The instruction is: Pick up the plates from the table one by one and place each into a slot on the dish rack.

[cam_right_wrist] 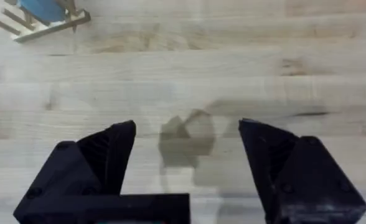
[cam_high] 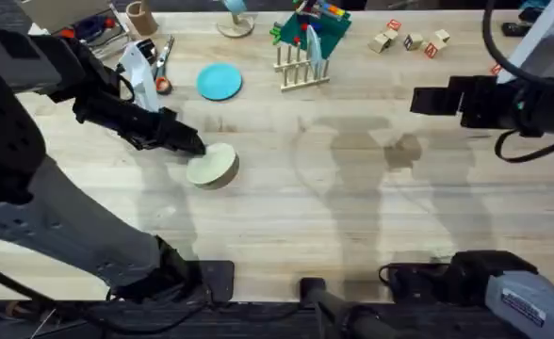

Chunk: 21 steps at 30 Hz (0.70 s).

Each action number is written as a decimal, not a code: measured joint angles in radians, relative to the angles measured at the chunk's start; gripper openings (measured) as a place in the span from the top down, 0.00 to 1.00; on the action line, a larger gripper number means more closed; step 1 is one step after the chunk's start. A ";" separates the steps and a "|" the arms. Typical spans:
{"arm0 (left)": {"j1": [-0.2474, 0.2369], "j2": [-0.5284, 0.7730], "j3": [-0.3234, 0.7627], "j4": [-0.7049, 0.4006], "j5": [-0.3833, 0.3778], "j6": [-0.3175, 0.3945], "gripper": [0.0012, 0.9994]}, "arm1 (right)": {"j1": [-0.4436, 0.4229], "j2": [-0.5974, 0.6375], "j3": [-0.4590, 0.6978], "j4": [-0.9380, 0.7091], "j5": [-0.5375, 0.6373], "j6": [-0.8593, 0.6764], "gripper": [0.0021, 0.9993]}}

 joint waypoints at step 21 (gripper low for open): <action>0.000 0.000 0.000 0.002 0.000 0.000 0.96 | 0.142 0.000 0.000 0.015 -0.306 0.397 0.00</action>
